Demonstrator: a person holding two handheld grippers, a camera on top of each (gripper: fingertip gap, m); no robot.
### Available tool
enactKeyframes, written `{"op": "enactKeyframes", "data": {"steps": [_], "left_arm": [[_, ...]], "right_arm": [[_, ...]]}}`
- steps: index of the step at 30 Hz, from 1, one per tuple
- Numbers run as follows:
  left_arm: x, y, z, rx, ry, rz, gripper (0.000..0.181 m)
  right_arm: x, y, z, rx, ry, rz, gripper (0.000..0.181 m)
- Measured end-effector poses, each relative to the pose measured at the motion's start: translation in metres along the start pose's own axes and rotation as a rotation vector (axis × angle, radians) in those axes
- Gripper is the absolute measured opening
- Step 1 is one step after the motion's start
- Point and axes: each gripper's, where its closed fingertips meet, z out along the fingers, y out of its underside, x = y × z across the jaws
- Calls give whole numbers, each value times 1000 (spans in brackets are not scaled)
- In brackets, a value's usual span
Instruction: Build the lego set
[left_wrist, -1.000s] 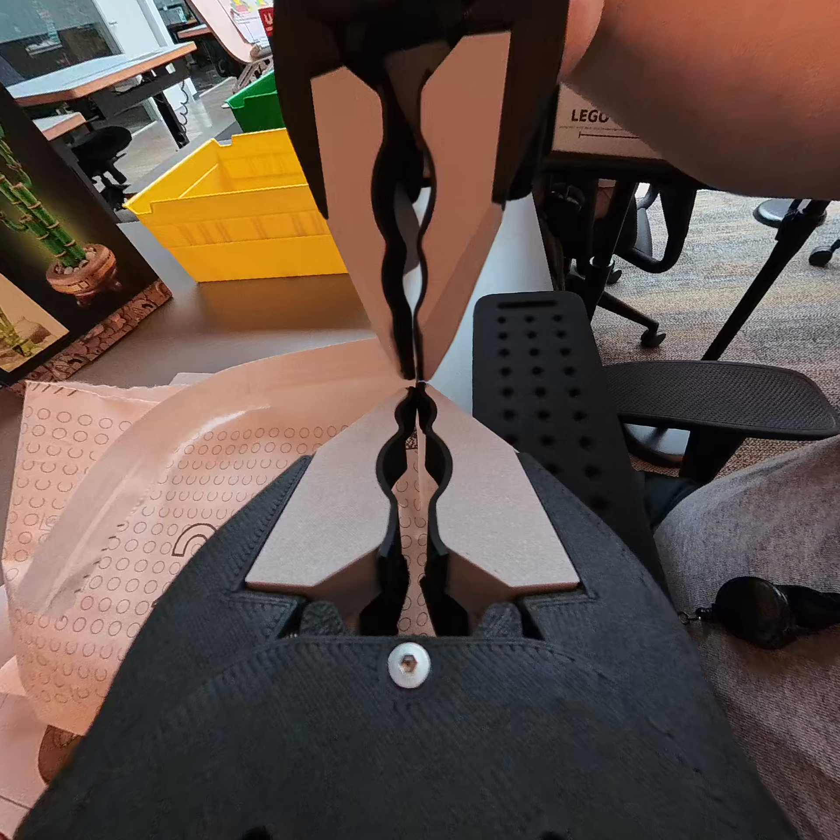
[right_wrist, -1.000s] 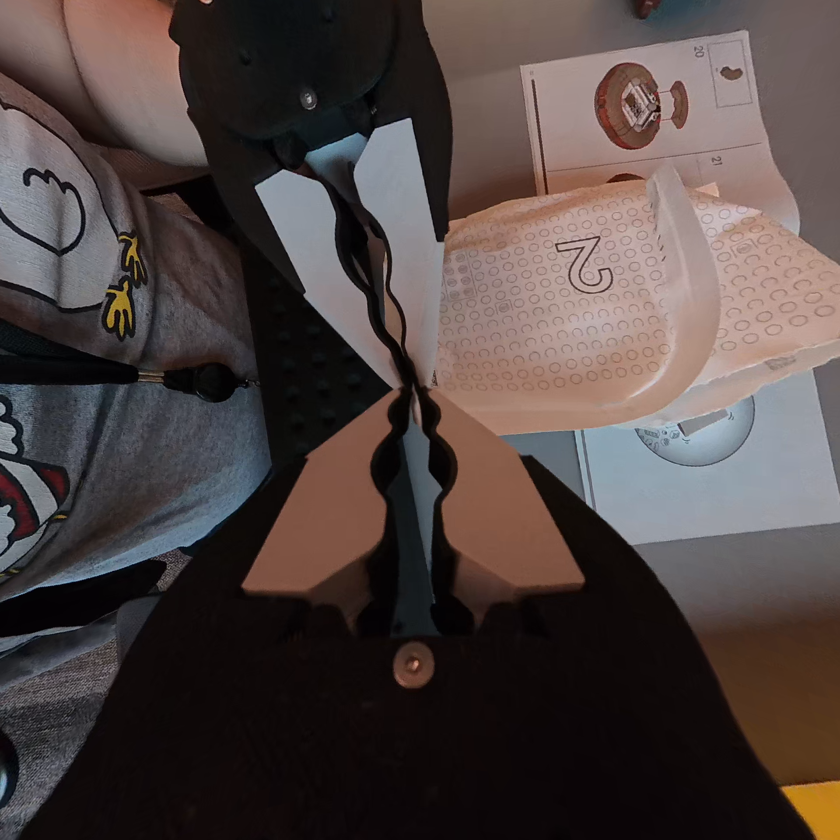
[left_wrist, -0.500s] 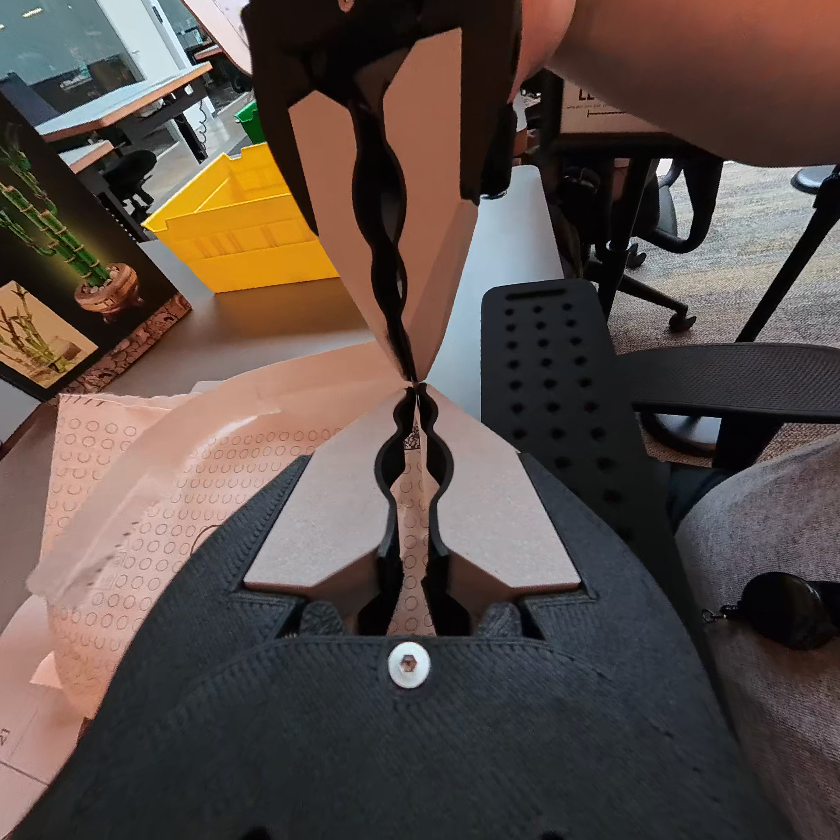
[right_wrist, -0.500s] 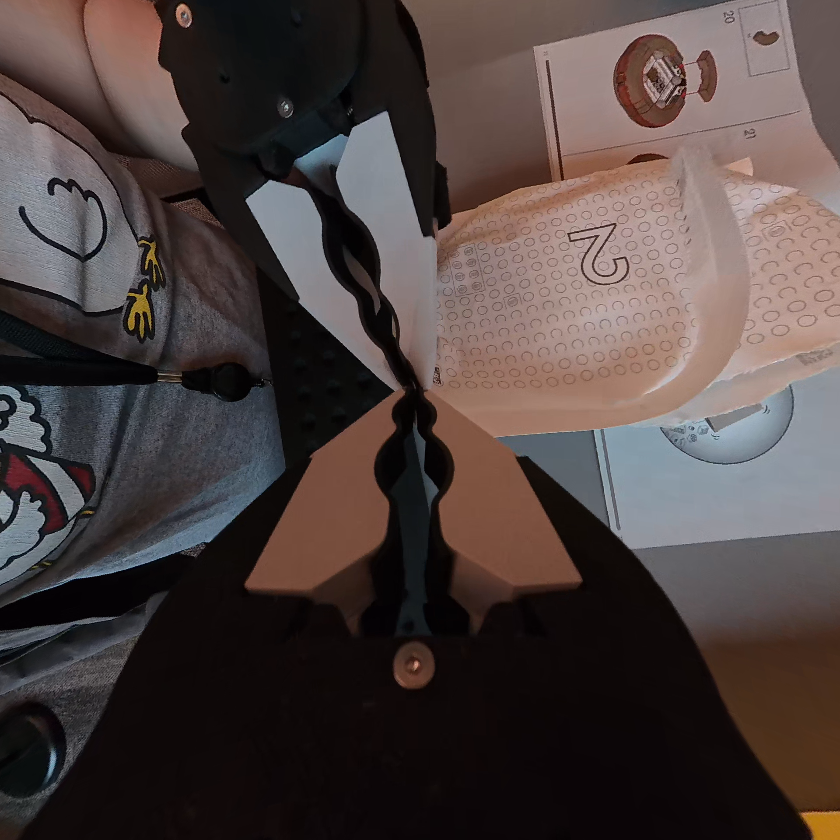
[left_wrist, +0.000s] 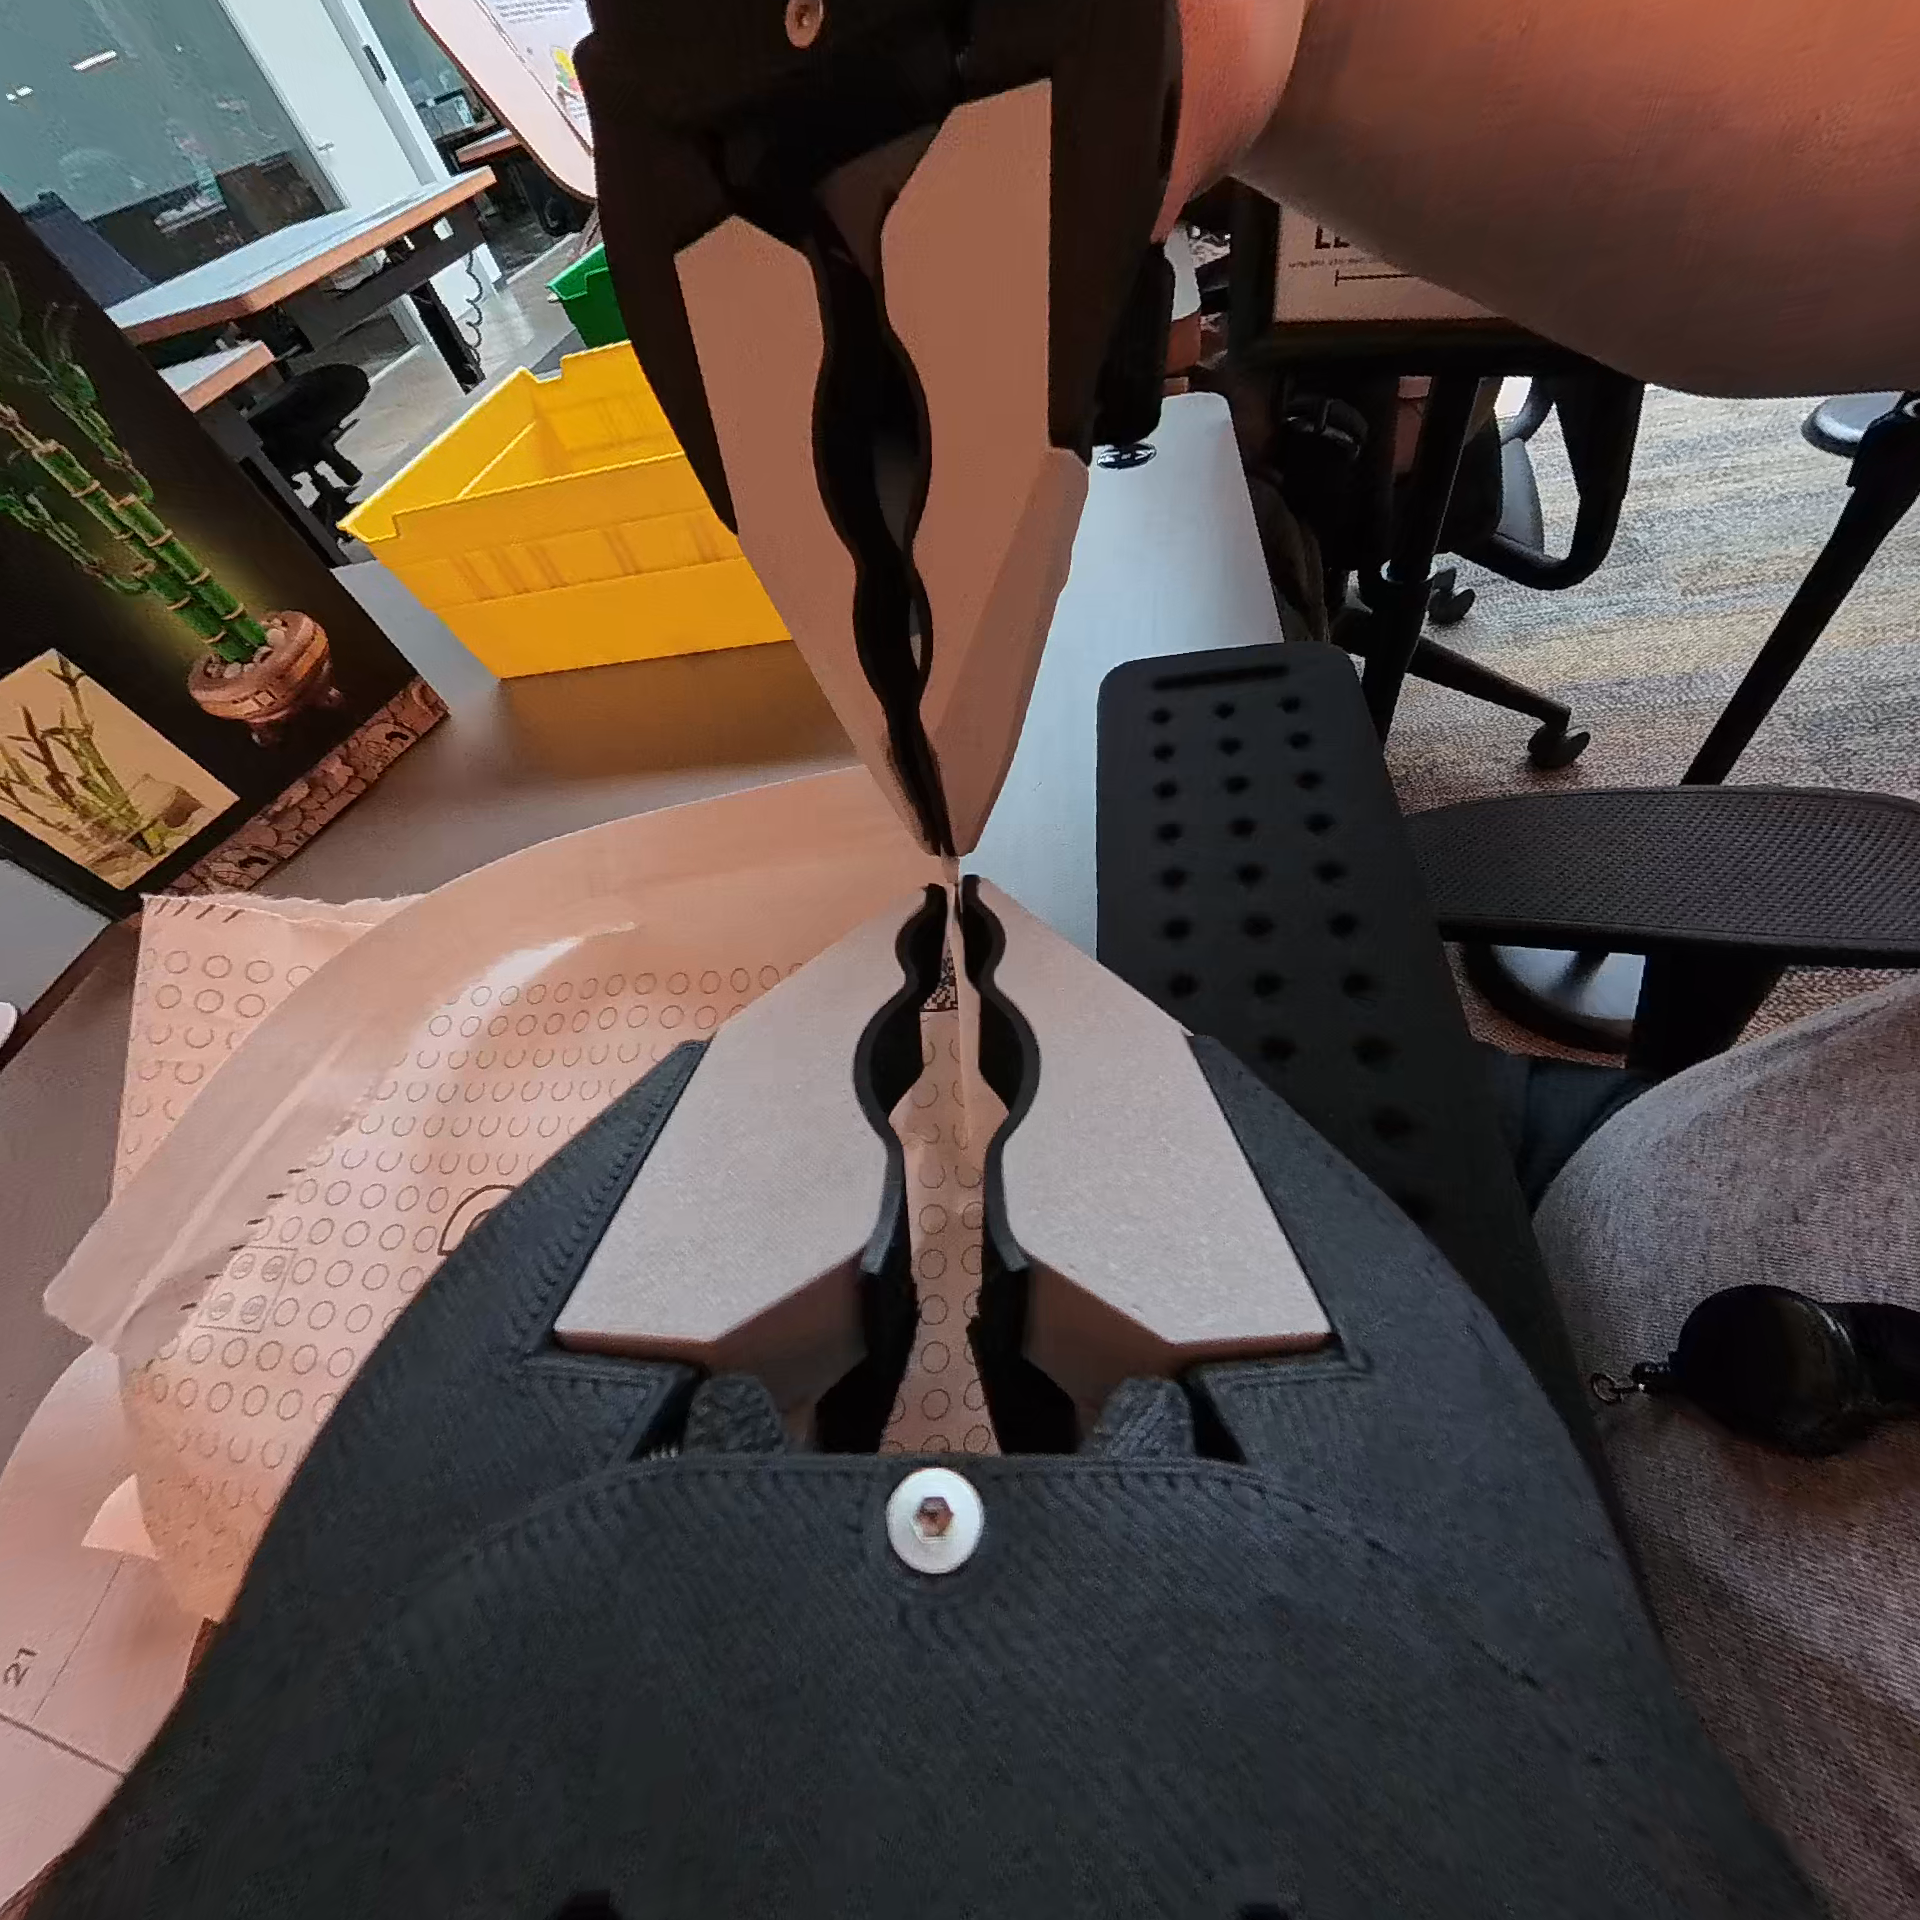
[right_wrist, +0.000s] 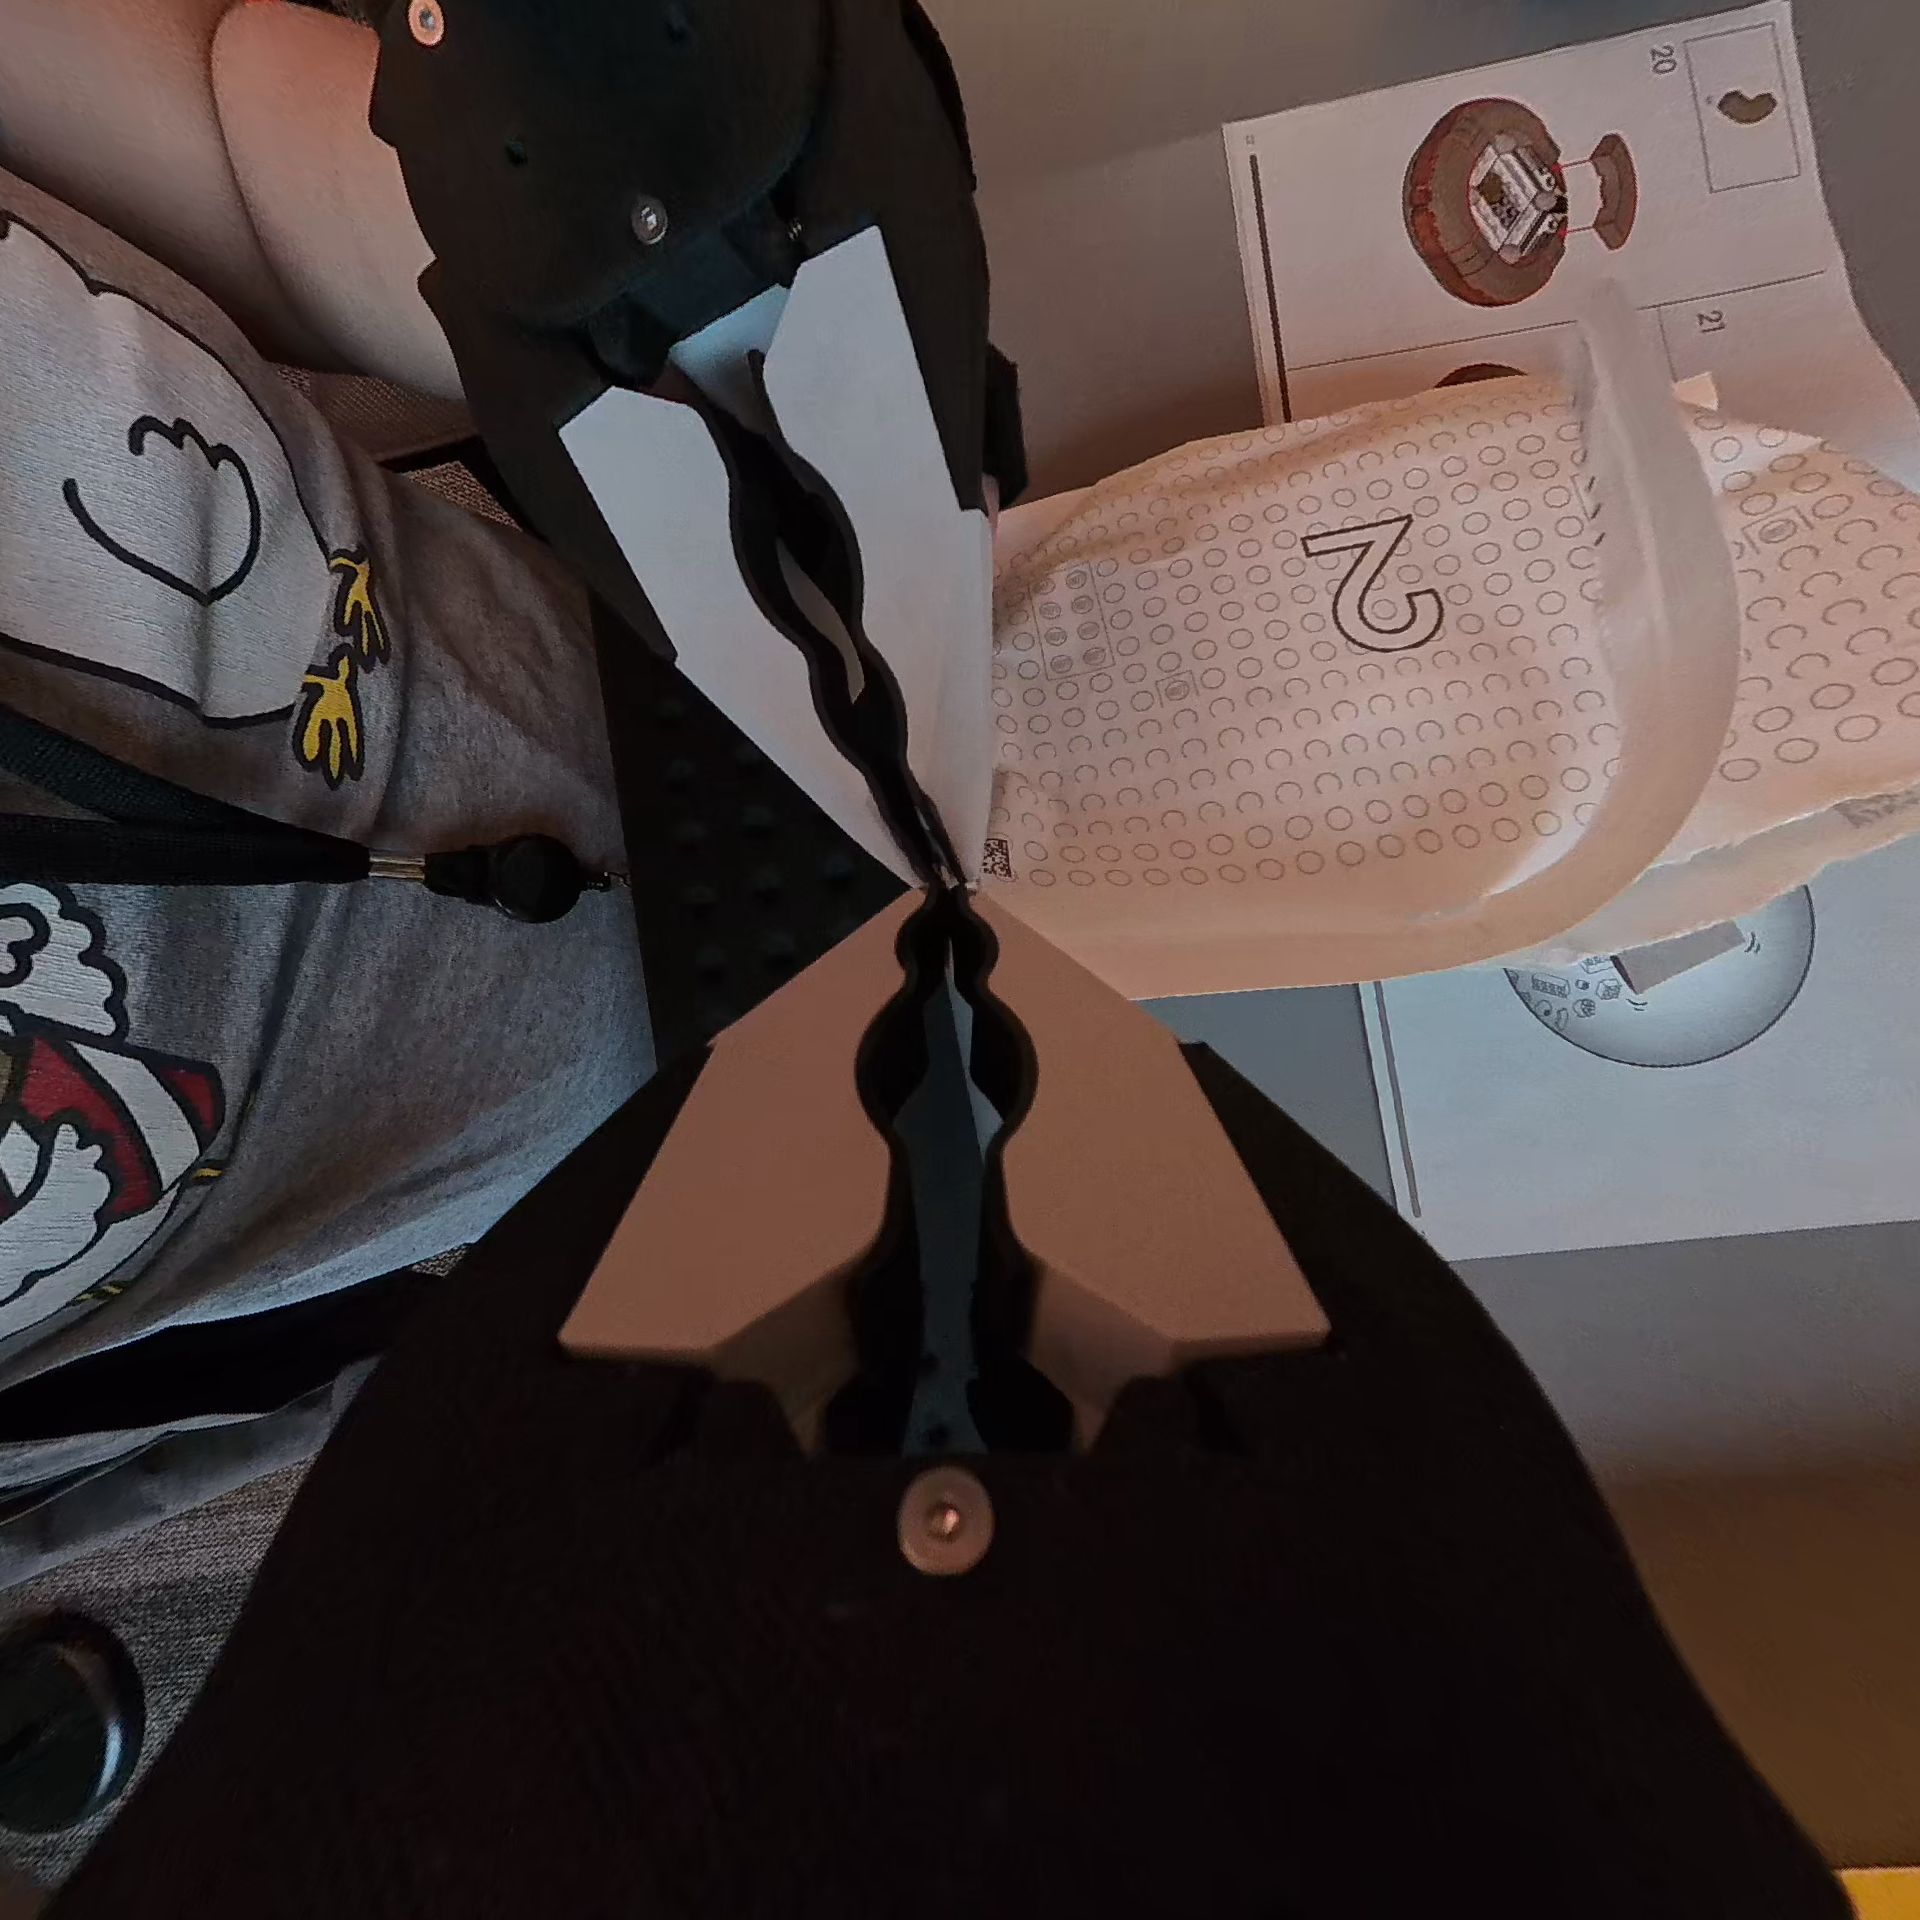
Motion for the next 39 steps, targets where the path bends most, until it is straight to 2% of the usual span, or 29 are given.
{"op": "enactKeyframes", "data": {"steps": [1,15,20,25,29,39], "left_arm": [[-1,0,0,1,-6,-1,3],[2,1,3,-14,2,25,0],[3,1,2,-13,17,25,0],[1,1,2,-8,-35,71,0],[12,9,10,-53,22,73,0],[8,6,10,-41,17,47,0]], "right_arm": [[0,0,0,0,-1,0,0],[-1,3,2,-17,7,-9,0],[-2,1,2,13,-7,11,0],[0,1,2,97,-24,84,0],[-6,15,8,48,-38,47,0],[-2,13,7,9,21,-37,0]]}}
